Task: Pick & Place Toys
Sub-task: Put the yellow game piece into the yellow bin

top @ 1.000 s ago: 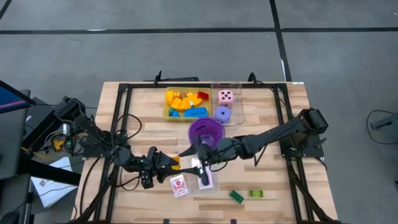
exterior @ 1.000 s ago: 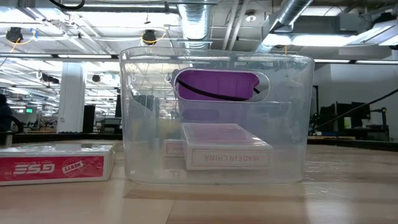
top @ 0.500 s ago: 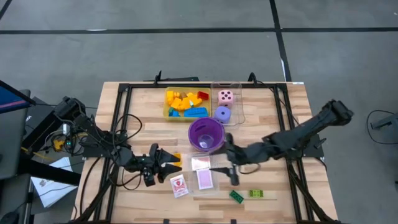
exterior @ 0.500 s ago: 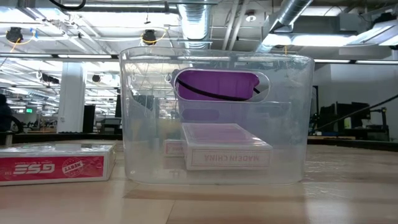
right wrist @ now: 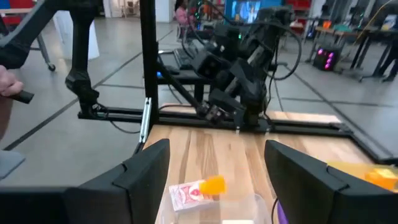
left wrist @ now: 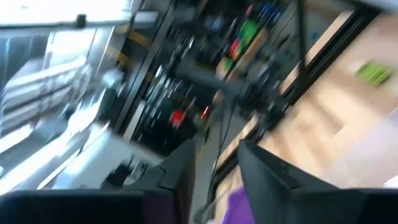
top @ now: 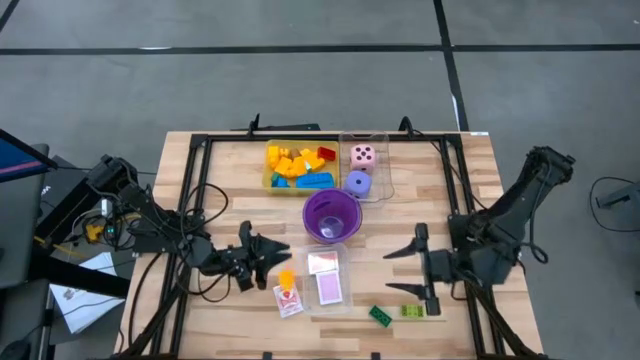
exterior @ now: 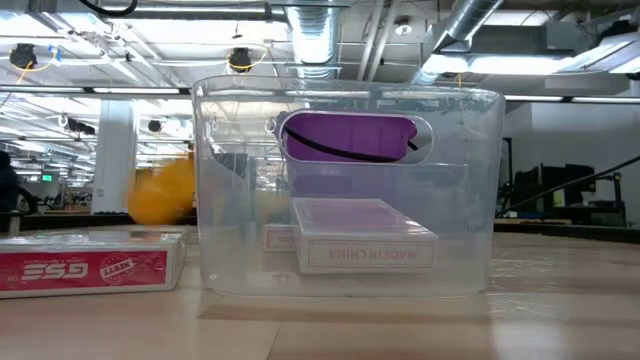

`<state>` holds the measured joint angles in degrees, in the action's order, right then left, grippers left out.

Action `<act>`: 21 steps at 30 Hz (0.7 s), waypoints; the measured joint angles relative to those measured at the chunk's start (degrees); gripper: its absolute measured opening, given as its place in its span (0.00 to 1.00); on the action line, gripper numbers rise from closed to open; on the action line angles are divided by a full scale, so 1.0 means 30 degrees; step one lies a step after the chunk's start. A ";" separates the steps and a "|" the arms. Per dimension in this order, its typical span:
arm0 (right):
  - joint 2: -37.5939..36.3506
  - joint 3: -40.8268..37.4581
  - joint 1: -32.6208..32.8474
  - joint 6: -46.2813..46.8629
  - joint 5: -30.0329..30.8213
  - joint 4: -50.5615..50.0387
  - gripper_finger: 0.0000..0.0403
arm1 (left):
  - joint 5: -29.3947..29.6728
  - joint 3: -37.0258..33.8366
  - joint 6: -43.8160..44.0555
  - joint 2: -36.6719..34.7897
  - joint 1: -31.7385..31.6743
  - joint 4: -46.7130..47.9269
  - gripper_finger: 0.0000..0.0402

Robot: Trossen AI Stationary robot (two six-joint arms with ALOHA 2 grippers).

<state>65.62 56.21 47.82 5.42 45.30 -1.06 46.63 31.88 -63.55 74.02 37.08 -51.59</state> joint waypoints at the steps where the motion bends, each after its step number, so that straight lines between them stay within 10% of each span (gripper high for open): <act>1: 0.0055 -0.0001 0.0300 -0.0164 0.0425 0.0230 0.63 | 0.0562 -0.0007 0.0003 0.0000 0.0055 0.0003 0.27; 21: 0.0397 -0.0008 0.1470 -0.0865 0.2010 0.1361 0.63 | 0.1021 0.0000 0.0000 0.0000 0.0051 -0.0168 0.19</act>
<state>66.81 56.18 52.23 2.83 51.33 3.03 49.69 31.88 -63.55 74.02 37.23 -52.10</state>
